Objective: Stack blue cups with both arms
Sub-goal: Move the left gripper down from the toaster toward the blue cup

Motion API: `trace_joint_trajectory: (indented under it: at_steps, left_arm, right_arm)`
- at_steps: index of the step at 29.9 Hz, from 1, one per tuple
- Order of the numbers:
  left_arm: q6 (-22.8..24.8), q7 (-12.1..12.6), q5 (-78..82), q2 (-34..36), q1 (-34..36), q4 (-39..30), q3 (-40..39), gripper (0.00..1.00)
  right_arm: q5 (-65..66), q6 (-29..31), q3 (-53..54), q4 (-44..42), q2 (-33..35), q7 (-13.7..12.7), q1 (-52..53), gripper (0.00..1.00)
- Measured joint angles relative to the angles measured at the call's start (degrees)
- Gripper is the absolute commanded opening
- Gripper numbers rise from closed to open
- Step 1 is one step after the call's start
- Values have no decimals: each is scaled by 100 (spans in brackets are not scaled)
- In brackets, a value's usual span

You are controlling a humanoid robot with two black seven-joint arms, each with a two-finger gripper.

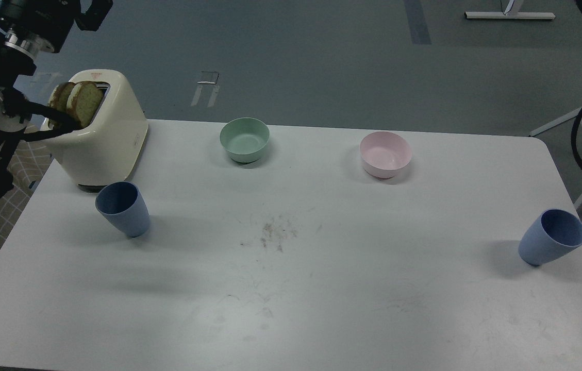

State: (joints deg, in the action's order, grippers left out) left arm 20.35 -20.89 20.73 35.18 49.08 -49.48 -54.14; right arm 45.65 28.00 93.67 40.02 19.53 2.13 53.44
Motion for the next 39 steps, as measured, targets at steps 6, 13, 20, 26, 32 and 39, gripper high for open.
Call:
trace_joint_trajectory:
  at_steps: [6,13,20,26,32,39]
  left_arm:
    - [-8,13,-4,-9,3,6,-3,98]
    - [27,31,0,11,15,9,8,98]
    - [86,-24,-5,51,-1,0,-3,98]
    - [318,-120,55,206,-81,-29,14,97]
    - [496,-209,89,505,-461,-428,20,97]
    - [523,-289,1152,1520,-1128,-1609,22,88]
  right_arm:
    - [-4,0,2,21,-2,-2,-9,100]
    - [-4,0,-7,26,7,-10,-9,100]
    - [-1,0,-7,26,46,-10,-9,100]
    - [1,0,-5,26,74,10,-1,100]
    - [-3,0,15,270,124,18,-122,100]
    - [-290,0,29,519,333,11,-412,100]
